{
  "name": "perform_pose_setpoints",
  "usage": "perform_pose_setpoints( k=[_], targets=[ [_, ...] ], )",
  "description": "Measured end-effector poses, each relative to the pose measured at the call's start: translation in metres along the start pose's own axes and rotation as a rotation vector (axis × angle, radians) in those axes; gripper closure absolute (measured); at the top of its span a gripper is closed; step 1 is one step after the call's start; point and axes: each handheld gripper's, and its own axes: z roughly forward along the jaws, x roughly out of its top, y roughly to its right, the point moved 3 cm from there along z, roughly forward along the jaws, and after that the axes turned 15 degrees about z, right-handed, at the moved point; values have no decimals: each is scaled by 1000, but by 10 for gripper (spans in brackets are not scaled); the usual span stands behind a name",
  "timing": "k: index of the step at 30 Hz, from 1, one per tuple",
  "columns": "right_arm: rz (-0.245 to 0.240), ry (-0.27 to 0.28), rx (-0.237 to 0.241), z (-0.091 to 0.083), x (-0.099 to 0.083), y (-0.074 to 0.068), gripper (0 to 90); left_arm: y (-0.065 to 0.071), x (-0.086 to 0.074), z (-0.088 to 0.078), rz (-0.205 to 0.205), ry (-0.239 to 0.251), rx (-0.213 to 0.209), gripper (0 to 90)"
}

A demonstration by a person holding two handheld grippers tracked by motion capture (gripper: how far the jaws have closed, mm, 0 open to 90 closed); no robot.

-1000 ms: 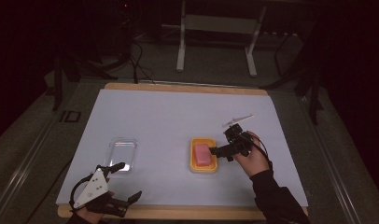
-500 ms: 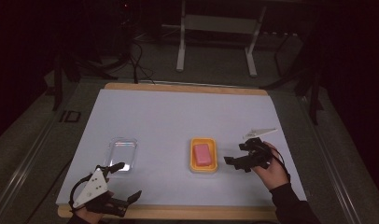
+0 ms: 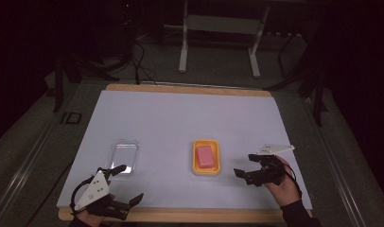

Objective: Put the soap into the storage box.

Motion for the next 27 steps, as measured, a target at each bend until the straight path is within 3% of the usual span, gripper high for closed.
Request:
perform_pose_setpoints(
  k=[12, 21, 27],
  targets=[
    [14, 14, 1, -4, -17, 6, 133, 0, 0, -1, -8, 2, -11, 2],
    [-86, 65, -23, -10, -29, 10, 134, 0, 0, -2, -9, 8, -13, 2],
    [-100, 59, -41, -8, -35, 11, 135, 0, 0, -3, -9, 14, -11, 1]
  ],
)
